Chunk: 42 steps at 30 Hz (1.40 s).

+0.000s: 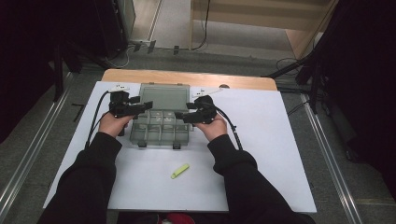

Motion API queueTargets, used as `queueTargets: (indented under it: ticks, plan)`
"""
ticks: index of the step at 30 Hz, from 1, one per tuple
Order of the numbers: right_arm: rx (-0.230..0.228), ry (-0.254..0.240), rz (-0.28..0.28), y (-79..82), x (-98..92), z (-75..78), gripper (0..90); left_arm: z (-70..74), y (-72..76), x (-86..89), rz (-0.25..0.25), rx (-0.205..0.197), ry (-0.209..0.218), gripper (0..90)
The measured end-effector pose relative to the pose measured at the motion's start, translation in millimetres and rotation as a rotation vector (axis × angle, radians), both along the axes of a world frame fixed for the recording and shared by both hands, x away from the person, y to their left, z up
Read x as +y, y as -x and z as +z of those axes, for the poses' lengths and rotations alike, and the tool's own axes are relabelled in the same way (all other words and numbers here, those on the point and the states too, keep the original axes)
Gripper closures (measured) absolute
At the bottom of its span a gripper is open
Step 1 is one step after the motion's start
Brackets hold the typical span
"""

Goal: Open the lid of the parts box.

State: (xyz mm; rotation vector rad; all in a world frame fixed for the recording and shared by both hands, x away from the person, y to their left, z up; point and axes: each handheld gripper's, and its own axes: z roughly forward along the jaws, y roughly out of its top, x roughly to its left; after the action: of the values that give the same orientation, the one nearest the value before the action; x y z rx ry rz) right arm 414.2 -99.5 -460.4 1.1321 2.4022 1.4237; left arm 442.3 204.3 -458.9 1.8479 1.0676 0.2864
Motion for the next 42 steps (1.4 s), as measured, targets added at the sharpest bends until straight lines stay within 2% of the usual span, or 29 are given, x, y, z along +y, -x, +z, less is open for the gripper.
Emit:
queueTargets:
  ticks: [3, 8, 11, 17, 19, 21, 26, 28, 36, 42]
  plan:
    - [0.002, -0.021, 0.020, 6.5, -4.1, 3.7, 28.7, 4.2, 6.1, -1.9, -0.016, -0.002, 0.000, 28.7]
    - [0.026, -0.032, 0.057, 16.2, -11.6, 5.1, 29.4, 8.2, 14.8, -6.0, -0.048, 0.018, -0.004, 28.7]
    - [0.025, -0.033, 0.070, 21.4, -15.8, 5.0, 29.9, 9.7, 20.3, -9.4, -0.064, 0.015, 0.004, 28.7]
    - [0.046, -0.027, 0.115, 31.4, -22.2, 4.0, 29.9, 12.3, 34.3, -15.5, -0.113, 0.016, -0.019, 28.6]
    - [0.038, -0.031, 0.116, 35.0, -24.2, 4.7, 30.0, 13.0, 39.0, -17.5, -0.132, 0.025, -0.032, 28.7]
    - [0.040, -0.037, 0.117, 39.1, -26.1, 4.2, 30.0, 13.4, 43.7, -20.8, -0.143, 0.019, -0.045, 28.7]
    - [0.045, -0.027, 0.131, 48.5, -27.8, 5.3, 29.9, 16.5, 54.7, -22.9, -0.170, 0.018, -0.019, 28.7]
    - [0.042, -0.035, 0.136, 52.4, -29.8, 7.0, 29.9, 17.9, 59.5, -22.8, -0.179, 0.010, -0.023, 28.7]
    - [0.053, -0.010, 0.148, 63.7, -38.7, 7.4, 29.9, 15.0, 76.9, -23.0, -0.209, 0.023, -0.033, 28.7]
    - [0.054, -0.003, 0.148, 70.0, -43.7, 5.8, 29.9, 15.5, 89.1, -22.7, -0.228, 0.008, -0.030, 28.7]
